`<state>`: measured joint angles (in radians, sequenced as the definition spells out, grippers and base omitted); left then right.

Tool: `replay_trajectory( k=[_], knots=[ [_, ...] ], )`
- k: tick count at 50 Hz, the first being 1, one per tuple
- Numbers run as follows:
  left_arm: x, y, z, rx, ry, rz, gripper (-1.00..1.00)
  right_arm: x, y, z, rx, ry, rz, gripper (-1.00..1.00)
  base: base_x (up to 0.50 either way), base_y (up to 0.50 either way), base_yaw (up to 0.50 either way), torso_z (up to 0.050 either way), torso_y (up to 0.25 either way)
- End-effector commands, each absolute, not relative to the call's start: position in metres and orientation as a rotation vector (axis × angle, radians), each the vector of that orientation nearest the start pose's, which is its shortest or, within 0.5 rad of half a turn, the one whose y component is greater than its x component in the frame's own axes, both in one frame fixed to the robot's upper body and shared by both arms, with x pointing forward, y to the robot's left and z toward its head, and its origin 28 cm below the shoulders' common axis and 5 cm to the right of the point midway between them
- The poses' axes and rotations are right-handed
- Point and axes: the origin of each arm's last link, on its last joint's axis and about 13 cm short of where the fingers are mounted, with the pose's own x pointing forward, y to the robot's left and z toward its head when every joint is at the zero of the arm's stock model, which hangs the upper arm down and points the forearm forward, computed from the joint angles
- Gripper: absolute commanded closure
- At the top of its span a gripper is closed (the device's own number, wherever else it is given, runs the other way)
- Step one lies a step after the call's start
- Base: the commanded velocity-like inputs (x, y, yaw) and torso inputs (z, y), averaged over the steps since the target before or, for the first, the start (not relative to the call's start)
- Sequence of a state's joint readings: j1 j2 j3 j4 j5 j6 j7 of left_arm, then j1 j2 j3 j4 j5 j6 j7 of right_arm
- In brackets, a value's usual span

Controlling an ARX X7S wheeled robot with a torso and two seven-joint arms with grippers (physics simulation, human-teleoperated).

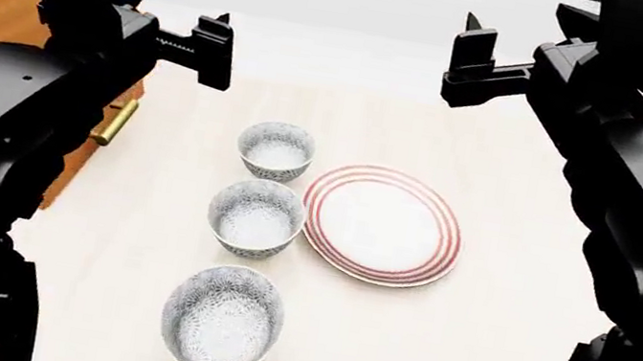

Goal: Stack the bowl in the middle on the bowl at the back.

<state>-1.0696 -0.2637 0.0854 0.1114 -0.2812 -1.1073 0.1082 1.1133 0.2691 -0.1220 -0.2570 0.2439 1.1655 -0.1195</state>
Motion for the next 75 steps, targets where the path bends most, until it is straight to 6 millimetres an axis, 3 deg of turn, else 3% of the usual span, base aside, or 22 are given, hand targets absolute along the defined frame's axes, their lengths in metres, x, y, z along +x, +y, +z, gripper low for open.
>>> replay_trajectory(
  k=[1, 17, 28, 46, 75],
  knots=[
    [0.326, 0.249, 0.278, 0.101, -0.049, -0.210, -1.00, 0.312, -0.133, 0.305, -0.185, -0.150, 0.181, -1.00, 0.42, 0.00, 0.00, 0.000, 0.000],
    [0.330, 0.249, 0.262, 0.020, 0.311, -0.161, -1.00, 0.303, -0.132, 0.306, -0.160, -0.174, 0.189, -1.00, 0.00, 0.00, 0.00, 0.000, 0.001],
    [0.338, 0.245, 0.238, -0.064, 0.521, -0.133, -1.00, 0.296, -0.133, 0.311, -0.165, -0.191, 0.185, -1.00, 0.00, 0.00, 0.00, 0.000, 0.000],
    [0.340, 0.237, 0.207, -0.095, 0.638, -0.121, -1.00, 0.295, -0.135, 0.307, -0.166, -0.180, 0.166, -1.00, 0.00, 0.00, 0.00, 0.000, 0.000],
    [0.348, 0.236, 0.192, -0.124, 0.678, -0.096, -1.00, 0.296, -0.136, 0.306, -0.181, -0.165, 0.161, -1.00, 0.00, 0.00, 0.00, 0.000, 0.000]
  ],
)
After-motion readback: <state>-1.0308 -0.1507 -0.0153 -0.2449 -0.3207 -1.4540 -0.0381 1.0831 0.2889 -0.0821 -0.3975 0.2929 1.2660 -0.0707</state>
